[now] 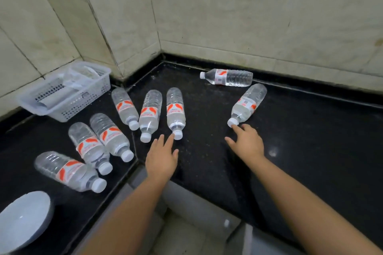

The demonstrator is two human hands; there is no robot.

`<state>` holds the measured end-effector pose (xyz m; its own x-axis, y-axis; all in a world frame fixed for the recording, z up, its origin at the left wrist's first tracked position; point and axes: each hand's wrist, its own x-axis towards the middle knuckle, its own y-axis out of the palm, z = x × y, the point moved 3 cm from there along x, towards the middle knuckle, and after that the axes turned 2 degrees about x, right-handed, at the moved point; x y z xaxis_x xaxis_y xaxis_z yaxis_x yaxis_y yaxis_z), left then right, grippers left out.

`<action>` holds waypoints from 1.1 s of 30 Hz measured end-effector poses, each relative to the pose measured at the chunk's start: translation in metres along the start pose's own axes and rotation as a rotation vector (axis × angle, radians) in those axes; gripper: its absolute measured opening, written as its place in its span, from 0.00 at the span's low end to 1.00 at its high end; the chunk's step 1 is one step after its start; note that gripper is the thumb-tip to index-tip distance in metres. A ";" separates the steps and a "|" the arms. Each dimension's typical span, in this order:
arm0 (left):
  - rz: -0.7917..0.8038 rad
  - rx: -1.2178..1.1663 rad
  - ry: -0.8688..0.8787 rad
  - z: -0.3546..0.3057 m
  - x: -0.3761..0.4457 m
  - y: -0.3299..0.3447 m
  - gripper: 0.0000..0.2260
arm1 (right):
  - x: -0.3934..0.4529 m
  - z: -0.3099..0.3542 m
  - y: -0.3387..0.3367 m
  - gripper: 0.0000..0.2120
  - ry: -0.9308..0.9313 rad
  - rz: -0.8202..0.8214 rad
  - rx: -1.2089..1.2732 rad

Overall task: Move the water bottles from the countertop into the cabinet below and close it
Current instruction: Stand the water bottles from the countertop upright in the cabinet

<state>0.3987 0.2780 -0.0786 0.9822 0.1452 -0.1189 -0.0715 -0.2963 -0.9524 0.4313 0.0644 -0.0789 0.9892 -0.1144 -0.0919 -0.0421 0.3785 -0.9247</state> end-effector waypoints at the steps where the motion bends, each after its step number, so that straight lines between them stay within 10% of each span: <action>1: 0.007 -0.041 0.006 0.000 0.012 0.004 0.24 | 0.009 0.004 0.004 0.25 0.036 -0.016 0.041; 8: -0.023 -0.084 0.130 -0.008 0.077 0.025 0.24 | 0.060 0.022 0.033 0.23 0.309 -0.113 0.183; 24: -0.030 -0.249 0.208 0.015 0.048 0.023 0.13 | -0.036 0.003 0.041 0.16 0.197 -0.116 -0.204; 33: 0.106 -0.579 0.181 0.027 -0.041 0.018 0.30 | -0.134 -0.013 0.040 0.13 0.146 -0.107 -0.005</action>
<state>0.3529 0.2924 -0.0983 0.9924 -0.0607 -0.1068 -0.1145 -0.7723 -0.6249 0.2949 0.0827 -0.1084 0.9573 -0.2855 -0.0453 0.0609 0.3525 -0.9338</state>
